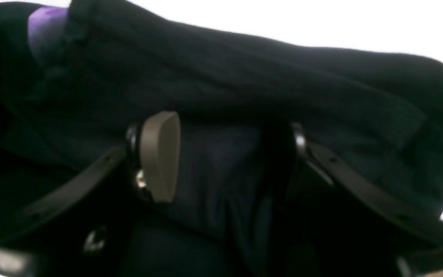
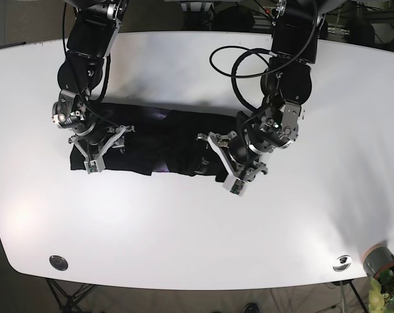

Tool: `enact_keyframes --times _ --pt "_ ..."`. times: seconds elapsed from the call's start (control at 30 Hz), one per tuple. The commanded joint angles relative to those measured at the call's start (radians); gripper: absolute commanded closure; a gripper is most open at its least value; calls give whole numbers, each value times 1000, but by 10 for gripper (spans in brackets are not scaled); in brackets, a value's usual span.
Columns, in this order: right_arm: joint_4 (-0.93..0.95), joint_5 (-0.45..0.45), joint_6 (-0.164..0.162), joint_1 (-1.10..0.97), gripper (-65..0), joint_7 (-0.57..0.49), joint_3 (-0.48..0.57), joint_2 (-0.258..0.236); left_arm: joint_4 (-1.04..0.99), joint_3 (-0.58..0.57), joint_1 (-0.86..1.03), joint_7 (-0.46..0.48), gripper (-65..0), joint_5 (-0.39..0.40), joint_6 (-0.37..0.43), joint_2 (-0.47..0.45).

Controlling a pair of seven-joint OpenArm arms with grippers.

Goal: Fold the T-shirt properly
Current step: 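Grasp the strip end with the left gripper and fold it toward the right gripper, then grasp both ends of the folded black bundle with both grippers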

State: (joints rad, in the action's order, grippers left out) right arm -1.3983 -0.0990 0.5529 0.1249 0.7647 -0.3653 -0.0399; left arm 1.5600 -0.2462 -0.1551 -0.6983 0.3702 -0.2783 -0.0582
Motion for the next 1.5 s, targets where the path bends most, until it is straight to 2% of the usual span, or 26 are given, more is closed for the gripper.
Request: enact_keyframes --times 0.0,0.07,0.13,0.37,0.5,0.63,0.77,0.87,0.9,1.0,1.07,1.17,1.23,1.3,1.47 --pt "-23 -26 5 23 -342 -18 -1 -2 -46 -32 -21 42 -211 2 -12 16" --pt "-23 -64 5 23 -342 -18 -1 -1 -109 -75 -33 65 -153 -24 -12 21" --pt "-23 -94 3 22 -342 -18 -1 -1 -157 -124 -56 91 -131 -46 -12 21" --pt "-23 -114 -3 17 -342 -17 -1 -1 -231 -281 -80 124 -122 -119 -11 30" --pt "-23 -120 -3 17 -342 -17 -1 -1 -237 -293 -94 121 -125 -159 -11 50" --pt "-28 -123 -3 17 -342 -17 -1 -1 -214 -293 -96 119 -126 -164 -11 45" --pt "-98 -123 -4 12 -346 0 -1 -1 -103 -244 -88 119 -128 -164 -11 41" --pt "-155 -143 -4 15 -347 55 -10 1 -23 -146 -50 118 -135 -164 -11 41" --pt "-172 -164 0 17 -347 74 -25 1 -2 -112 -37 116 -154 -162 -12 41" --pt "-203 -276 3 20 -349 141 -87 -4 56 -8 -4 81 -278 -159 -14 41" --pt "-207 -371 3 26 -371 187 -125 -28 76 60 12 52 -364 -125 -14 44" --pt "-180 -516 -1 26 -480 236 -169 -68 72 137 15 24 -418 -27 -14 34" --pt "-160 -595 -4 26 -534 247 -199 -90 61 173 16 15 -422 31 -14 4" --pt "-126 -697 -4 20 -575 249 -237 -117 52 207 16 12 -425 122 -14 -41" --pt "-13 -789 -6 19 -575 253 -301 -186 -7 219 27 19 -421 277 -14 -148"
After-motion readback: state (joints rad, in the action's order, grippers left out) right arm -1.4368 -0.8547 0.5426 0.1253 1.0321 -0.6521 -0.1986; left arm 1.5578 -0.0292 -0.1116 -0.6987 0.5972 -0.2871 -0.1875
